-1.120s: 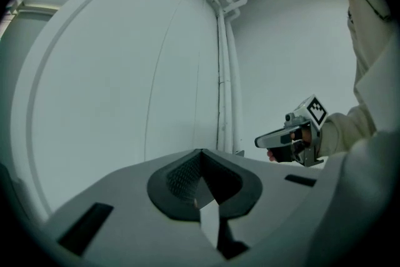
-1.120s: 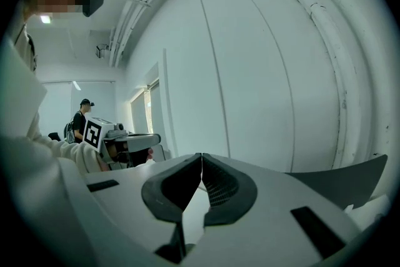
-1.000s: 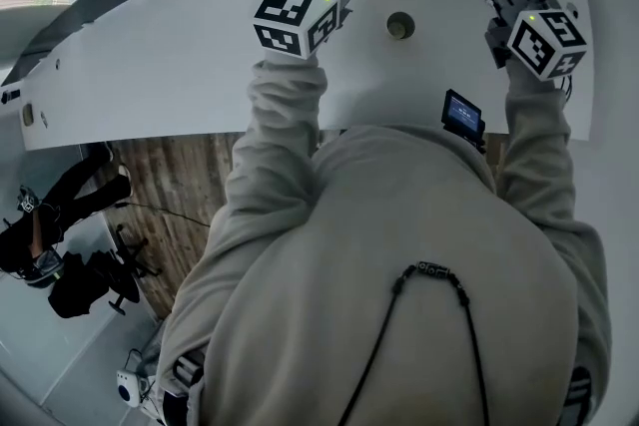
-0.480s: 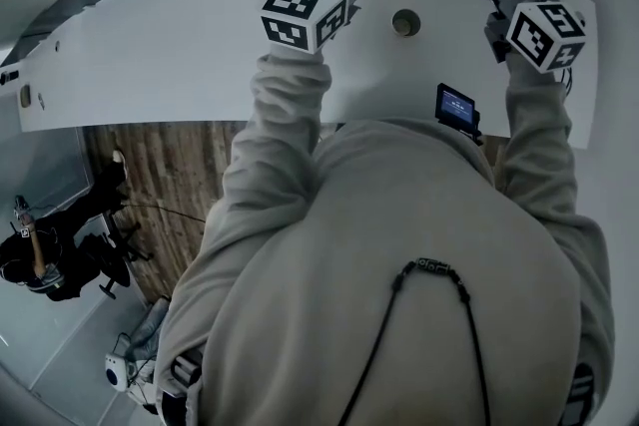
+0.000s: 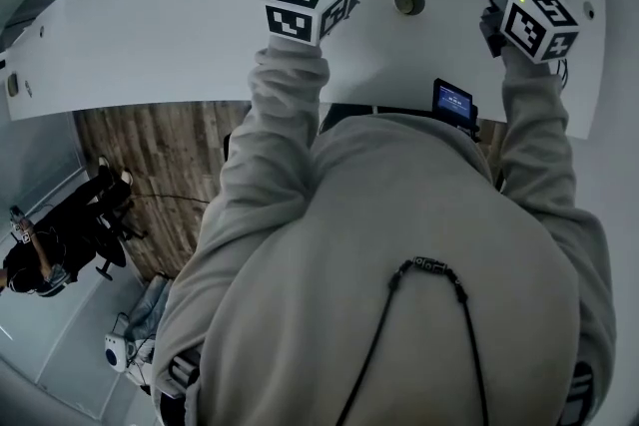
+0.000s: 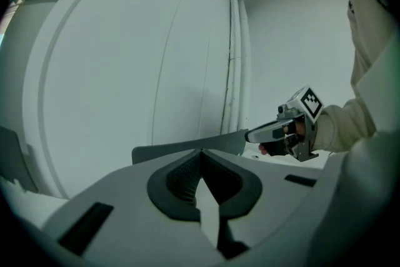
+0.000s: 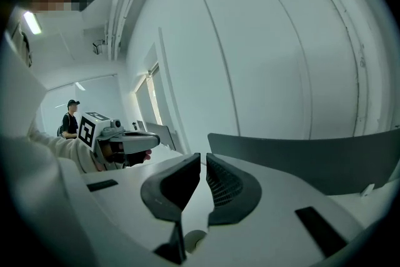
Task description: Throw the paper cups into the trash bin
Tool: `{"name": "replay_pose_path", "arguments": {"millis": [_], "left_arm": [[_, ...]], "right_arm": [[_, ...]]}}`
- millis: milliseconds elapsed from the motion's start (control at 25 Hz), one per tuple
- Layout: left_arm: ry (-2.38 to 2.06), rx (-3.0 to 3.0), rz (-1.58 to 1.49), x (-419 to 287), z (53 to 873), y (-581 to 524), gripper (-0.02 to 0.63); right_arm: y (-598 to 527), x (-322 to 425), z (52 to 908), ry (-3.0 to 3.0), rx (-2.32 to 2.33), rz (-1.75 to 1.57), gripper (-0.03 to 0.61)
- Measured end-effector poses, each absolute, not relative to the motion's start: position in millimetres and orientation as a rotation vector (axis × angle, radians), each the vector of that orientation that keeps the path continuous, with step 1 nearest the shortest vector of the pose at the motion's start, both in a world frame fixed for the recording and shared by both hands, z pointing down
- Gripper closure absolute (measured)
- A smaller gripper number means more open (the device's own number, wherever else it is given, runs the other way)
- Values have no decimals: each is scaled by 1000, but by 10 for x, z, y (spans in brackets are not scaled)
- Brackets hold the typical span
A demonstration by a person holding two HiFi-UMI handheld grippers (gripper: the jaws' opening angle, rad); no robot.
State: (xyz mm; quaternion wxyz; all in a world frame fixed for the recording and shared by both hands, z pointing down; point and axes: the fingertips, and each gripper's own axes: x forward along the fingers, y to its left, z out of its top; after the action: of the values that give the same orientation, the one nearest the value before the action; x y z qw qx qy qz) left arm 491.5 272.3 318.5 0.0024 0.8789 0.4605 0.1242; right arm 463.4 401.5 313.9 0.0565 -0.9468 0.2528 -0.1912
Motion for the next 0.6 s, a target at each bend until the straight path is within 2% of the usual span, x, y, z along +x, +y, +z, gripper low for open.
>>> {"name": "replay_pose_path", "arguments": {"millis": [200, 480, 600], "left_arm": [[1417, 2723, 476, 5103, 3296, 2575, 611], [1359, 2691, 609, 5184, 3715, 2400, 611], [1343, 2673, 656, 5176, 3877, 2345, 611]], "right_arm": [[3876, 4852, 3283, 764, -2859, -706, 545], [3741, 4988, 3799, 765, -2814, -876, 425], [3721, 5011, 4045, 771, -2779, -963, 410]]}}
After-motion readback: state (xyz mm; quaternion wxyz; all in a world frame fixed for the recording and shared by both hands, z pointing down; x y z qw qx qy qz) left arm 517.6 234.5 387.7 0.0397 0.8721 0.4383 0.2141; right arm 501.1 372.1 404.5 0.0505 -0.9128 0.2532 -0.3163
